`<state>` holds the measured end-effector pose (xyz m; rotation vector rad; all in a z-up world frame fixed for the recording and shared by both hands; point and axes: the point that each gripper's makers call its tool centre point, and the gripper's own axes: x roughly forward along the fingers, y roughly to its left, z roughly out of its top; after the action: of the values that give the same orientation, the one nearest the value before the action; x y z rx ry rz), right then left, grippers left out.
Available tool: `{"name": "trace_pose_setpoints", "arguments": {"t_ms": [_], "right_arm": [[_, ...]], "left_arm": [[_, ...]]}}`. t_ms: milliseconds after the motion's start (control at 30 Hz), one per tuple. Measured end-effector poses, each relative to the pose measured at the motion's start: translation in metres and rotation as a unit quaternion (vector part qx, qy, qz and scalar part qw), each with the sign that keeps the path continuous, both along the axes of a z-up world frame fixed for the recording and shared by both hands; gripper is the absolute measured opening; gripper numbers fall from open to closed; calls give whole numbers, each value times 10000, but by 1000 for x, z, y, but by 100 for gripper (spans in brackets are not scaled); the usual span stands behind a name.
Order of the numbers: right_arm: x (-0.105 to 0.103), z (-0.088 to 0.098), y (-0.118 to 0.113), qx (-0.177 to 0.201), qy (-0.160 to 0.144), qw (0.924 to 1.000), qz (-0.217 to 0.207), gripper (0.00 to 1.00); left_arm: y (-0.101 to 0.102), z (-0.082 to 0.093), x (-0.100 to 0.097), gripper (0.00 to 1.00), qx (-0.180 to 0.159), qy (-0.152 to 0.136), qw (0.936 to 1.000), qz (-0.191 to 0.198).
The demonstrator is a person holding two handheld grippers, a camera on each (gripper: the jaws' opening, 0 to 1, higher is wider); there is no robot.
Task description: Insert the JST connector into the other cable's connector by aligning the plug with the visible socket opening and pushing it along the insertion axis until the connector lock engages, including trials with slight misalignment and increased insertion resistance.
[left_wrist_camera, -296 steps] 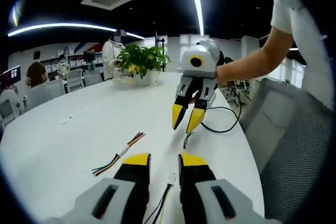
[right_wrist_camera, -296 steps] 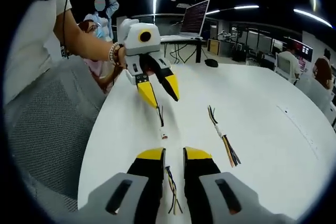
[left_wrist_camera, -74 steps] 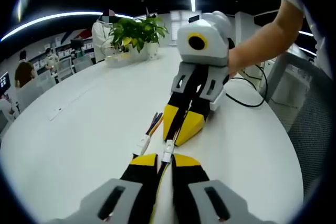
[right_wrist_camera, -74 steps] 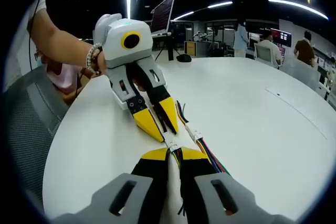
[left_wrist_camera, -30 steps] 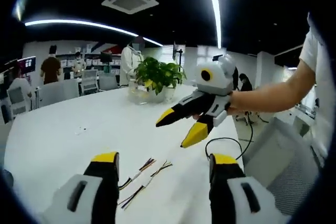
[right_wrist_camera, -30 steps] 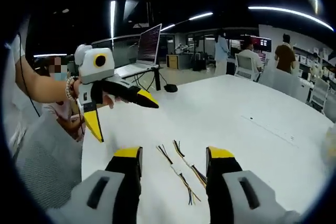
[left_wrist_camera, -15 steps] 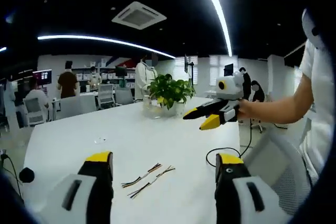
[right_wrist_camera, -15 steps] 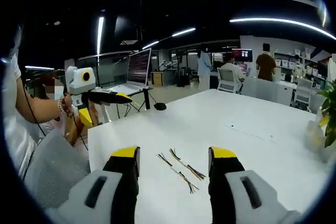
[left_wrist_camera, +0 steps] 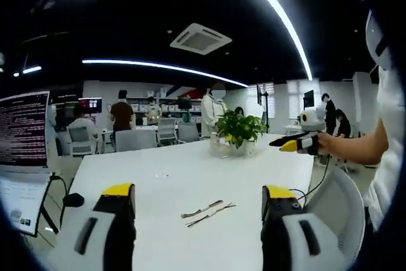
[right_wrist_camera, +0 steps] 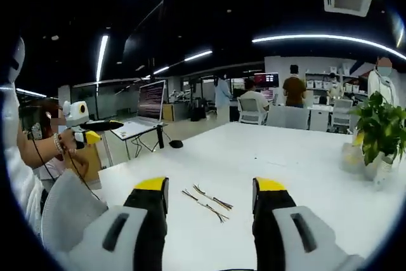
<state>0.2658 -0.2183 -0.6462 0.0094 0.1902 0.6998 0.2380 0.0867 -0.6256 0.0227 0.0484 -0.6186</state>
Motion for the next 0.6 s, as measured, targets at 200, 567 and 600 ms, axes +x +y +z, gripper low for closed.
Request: {"name": "trace_pose_setpoints", "arguments": {"t_ms": [200, 567, 600], "right_arm": [[-14, -5, -19, 82, 31, 9992, -385, 51], [-37, -19, -52, 157, 183, 9956, -905, 50], [-40, -22, -53, 163, 218, 9954, -917, 49]], "left_arm": [[20, 6, -20, 80, -104, -199, 9991, 350], [30, -20, -47, 80, -128, -25, 9972, 739], [30, -22, -49, 80, -148, -15, 9969, 767]]}}
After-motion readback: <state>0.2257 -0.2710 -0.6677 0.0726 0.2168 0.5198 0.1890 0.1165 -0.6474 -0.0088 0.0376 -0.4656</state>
